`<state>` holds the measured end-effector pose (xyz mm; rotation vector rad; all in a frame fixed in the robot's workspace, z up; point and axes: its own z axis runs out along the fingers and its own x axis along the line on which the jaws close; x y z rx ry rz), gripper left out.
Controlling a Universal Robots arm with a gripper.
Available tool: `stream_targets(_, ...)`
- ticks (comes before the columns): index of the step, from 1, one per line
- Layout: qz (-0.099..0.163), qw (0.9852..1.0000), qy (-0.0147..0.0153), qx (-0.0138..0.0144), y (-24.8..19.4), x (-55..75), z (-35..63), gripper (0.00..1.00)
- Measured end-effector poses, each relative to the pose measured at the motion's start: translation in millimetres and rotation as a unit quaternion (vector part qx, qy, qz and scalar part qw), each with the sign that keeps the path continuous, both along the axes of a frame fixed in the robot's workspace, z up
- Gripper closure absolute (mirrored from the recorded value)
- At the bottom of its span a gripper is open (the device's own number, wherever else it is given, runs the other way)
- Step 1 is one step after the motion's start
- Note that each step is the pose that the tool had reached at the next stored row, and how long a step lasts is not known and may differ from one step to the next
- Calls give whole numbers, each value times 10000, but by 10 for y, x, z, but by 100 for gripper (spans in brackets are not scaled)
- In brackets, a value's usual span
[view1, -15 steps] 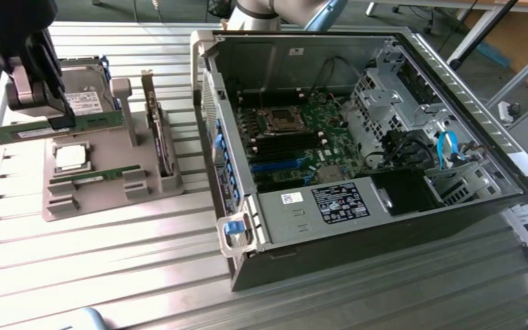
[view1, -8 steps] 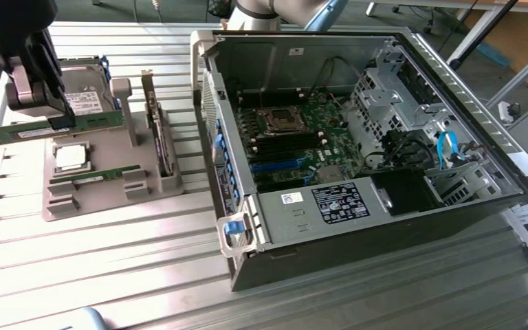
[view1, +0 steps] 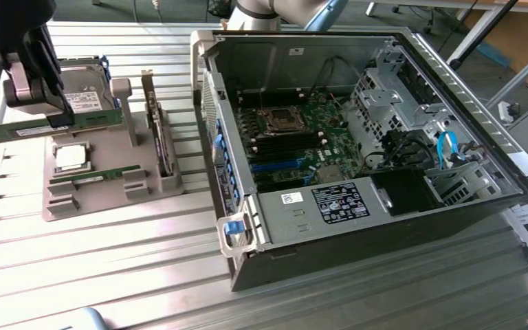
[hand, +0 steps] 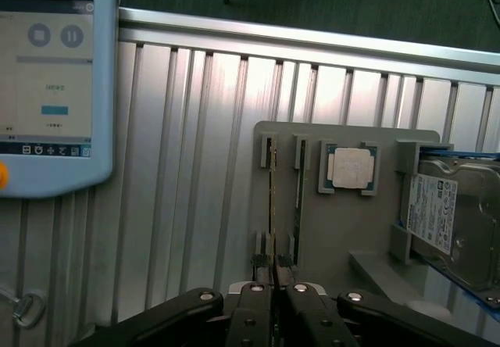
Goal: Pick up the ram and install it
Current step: 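Pick up the ram and move it above insertion slot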
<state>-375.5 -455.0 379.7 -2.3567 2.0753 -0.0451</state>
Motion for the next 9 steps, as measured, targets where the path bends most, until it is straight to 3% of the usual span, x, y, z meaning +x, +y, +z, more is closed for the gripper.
stream_targets(9, 0, 10000, 0, 0, 0, 0, 48, 87)
